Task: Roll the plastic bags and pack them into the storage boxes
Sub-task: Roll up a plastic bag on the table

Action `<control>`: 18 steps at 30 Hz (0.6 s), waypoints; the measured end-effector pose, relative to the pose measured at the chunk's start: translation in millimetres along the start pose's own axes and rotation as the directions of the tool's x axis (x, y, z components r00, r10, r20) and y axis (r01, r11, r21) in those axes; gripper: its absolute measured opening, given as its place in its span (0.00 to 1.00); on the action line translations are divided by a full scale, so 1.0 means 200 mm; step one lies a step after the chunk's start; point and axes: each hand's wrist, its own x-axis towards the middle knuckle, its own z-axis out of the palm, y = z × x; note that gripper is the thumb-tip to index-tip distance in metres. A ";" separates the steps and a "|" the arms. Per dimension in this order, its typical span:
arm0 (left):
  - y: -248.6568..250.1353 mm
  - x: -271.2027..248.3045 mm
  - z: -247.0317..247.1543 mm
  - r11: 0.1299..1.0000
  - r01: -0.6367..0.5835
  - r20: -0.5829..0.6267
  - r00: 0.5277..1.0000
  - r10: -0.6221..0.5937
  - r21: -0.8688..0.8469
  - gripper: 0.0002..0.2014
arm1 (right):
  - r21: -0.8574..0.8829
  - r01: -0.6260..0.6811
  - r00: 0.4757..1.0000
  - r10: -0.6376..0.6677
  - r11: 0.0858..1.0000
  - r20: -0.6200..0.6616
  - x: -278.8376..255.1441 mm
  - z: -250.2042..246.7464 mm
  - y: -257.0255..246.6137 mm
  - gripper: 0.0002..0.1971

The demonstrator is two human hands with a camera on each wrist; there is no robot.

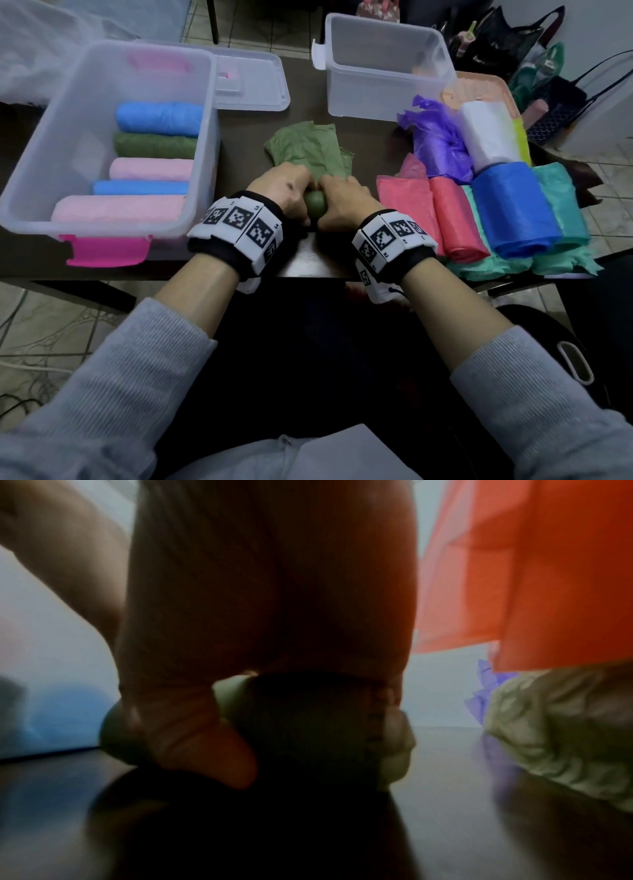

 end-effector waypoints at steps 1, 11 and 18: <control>0.00 0.01 -0.01 1.000 0.003 0.016 1.000 -0.003 0.008 0.28 | -0.010 0.019 1.000 -0.019 1.000 0.001 -0.01 0.00 0.00 0.27; 0.03 0.11 -0.05 0.988 0.044 0.240 0.968 -0.078 0.146 0.14 | -0.186 0.078 0.953 -0.129 0.979 -0.276 -0.22 0.10 -0.04 0.22; 0.03 0.14 -0.08 0.989 -0.018 0.290 0.957 -0.026 0.148 0.17 | -0.119 0.119 0.974 -0.139 0.986 -0.180 -0.20 0.09 -0.01 0.20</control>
